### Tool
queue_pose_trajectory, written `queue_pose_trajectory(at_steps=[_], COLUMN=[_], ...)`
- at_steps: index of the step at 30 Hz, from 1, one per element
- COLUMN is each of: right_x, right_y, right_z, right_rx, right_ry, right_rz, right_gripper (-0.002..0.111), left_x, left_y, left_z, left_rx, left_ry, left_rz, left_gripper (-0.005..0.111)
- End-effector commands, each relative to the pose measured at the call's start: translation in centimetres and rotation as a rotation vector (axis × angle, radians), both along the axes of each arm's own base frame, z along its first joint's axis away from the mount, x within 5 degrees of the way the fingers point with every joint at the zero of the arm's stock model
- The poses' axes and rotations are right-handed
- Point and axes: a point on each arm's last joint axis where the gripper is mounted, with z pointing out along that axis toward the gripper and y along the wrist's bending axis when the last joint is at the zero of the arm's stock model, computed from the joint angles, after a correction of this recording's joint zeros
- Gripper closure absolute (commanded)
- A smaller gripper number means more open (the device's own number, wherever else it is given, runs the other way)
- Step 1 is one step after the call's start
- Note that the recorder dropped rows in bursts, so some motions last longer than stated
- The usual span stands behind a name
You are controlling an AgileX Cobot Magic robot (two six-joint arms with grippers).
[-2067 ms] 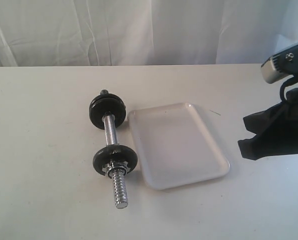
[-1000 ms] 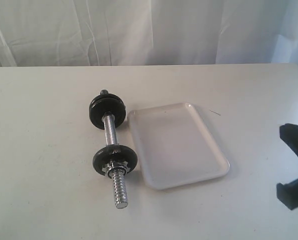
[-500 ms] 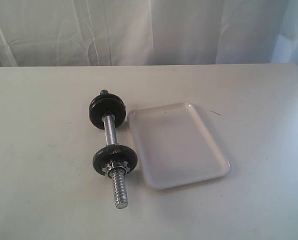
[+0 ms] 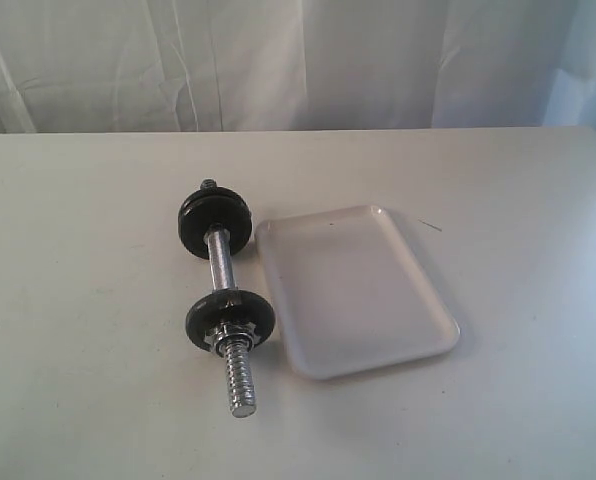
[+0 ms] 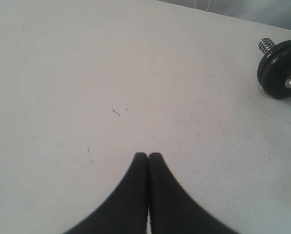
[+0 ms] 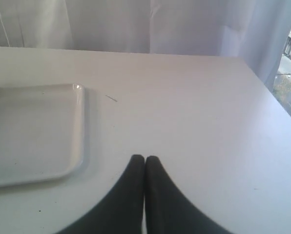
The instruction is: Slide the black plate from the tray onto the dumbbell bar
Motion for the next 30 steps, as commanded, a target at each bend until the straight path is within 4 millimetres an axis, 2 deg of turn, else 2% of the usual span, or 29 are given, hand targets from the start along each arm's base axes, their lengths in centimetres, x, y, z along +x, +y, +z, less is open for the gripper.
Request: queue_pose_trajectory(at_steps=[1,30], right_x=[-0.08,-0.1], right_y=[-0.01,-0.02], right_z=[-0.36,-0.43], right_rx=[0.014,0.054], right_ry=[0.024,0.033], right_rz=[-0.007,-0.017], right_gripper=[0.108,0.108], left_x=[-0.02,-0.02], left_y=[-0.02,-0.02], left_z=[-0.1,-0.1], left_rx=[-0.012,-0.012], left_ry=[0.002,0.002], left_rz=[0.004,0.004], left_gripper=[0.107,0.107])
